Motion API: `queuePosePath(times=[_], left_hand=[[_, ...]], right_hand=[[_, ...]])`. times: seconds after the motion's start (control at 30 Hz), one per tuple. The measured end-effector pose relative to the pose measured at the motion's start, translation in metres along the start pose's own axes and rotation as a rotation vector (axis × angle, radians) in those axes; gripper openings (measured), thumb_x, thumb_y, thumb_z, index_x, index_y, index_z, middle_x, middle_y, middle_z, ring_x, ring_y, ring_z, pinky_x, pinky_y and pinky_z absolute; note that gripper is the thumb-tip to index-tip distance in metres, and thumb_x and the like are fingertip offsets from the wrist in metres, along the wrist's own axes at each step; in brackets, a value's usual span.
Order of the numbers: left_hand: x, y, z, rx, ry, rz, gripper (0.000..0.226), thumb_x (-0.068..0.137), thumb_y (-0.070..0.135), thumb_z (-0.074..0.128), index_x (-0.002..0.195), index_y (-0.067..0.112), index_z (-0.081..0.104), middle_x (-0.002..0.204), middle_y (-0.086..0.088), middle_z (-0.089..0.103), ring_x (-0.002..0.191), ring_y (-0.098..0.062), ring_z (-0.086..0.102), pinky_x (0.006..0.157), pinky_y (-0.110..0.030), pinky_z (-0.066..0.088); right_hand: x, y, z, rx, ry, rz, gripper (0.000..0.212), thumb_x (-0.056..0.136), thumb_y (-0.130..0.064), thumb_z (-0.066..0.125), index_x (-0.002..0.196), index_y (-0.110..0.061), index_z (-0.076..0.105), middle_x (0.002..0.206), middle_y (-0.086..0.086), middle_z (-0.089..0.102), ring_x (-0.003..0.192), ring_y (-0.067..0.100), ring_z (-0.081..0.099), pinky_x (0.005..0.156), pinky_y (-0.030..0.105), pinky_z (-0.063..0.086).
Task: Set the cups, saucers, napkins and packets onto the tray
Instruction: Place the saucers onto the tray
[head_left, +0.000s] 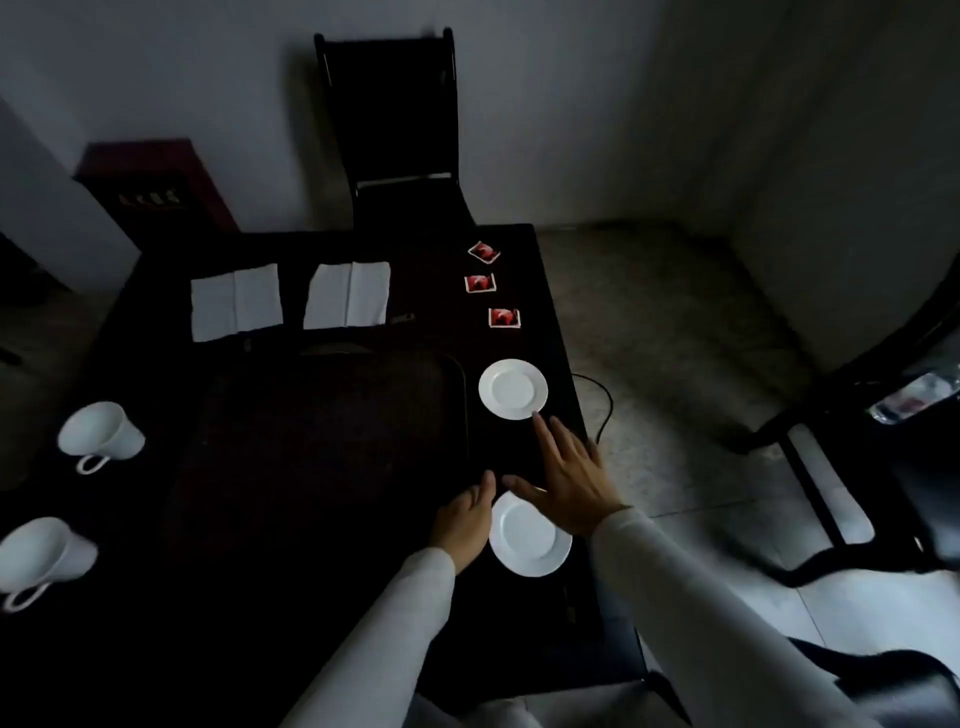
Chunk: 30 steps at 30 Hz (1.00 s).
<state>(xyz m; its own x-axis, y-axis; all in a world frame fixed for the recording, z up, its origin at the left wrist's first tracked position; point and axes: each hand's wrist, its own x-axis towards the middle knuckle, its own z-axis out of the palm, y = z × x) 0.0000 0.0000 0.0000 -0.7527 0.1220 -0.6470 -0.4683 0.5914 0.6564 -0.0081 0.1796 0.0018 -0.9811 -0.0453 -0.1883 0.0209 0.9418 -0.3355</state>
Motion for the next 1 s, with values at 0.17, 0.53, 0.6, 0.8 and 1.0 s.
queuePosePath(times=[0.17,0.53,0.6,0.8,1.0], left_hand=[[0.002,-0.021,0.014,-0.314,-0.107,-0.201,0.081,0.09,0.08,0.019,0.139,0.027,0.057,0.147,-0.004,0.055,0.135,-0.028,0.049,0.113,-0.046,0.037],[0.008,-0.03,0.019,-0.581,-0.132,-0.369,0.081,0.095,0.073,0.019,0.151,0.019,0.041,0.152,-0.01,0.049,0.139,-0.029,0.047,0.115,-0.045,0.034],[0.009,-0.031,0.019,-0.595,-0.143,-0.381,0.08,0.096,0.072,0.019,0.152,0.018,0.04,0.153,-0.01,0.048,0.14,-0.029,0.046,0.116,-0.045,0.033],[0.008,-0.034,0.018,-0.621,-0.183,-0.375,0.082,0.095,0.074,0.022,0.152,0.018,0.039,0.153,-0.006,0.048,0.139,-0.029,0.046,0.114,-0.043,0.035],[0.006,-0.043,0.008,-0.671,-0.233,-0.324,0.079,0.093,0.075,0.032,0.148,0.021,0.045,0.147,0.001,0.055,0.126,-0.023,0.059,0.102,-0.038,0.046]], right_hand=[[-0.015,0.017,0.039,-0.012,-0.209,0.022,0.118,0.077,-0.087,0.045,0.161,-0.023,-0.008,0.17,0.005,0.007,0.156,0.023,0.011,0.125,0.051,0.011],[-0.031,0.032,0.069,0.005,-0.312,0.004,0.147,0.062,-0.071,0.078,0.159,-0.008,-0.012,0.17,0.007,0.003,0.156,0.023,0.007,0.127,0.04,0.007],[-0.035,0.03,0.071,-0.006,-0.312,-0.002,0.145,0.064,-0.069,0.079,0.158,-0.008,-0.013,0.169,0.01,0.001,0.157,0.025,0.004,0.127,0.04,0.006],[-0.044,0.024,0.067,0.042,-0.243,0.103,0.14,0.062,-0.064,0.08,0.161,-0.01,-0.003,0.161,0.011,0.027,0.142,0.032,0.034,0.118,0.039,0.028],[-0.05,0.011,0.058,0.067,-0.155,0.153,0.142,0.058,-0.069,0.08,0.161,-0.008,0.004,0.158,0.01,0.035,0.136,0.032,0.043,0.111,0.044,0.038]])
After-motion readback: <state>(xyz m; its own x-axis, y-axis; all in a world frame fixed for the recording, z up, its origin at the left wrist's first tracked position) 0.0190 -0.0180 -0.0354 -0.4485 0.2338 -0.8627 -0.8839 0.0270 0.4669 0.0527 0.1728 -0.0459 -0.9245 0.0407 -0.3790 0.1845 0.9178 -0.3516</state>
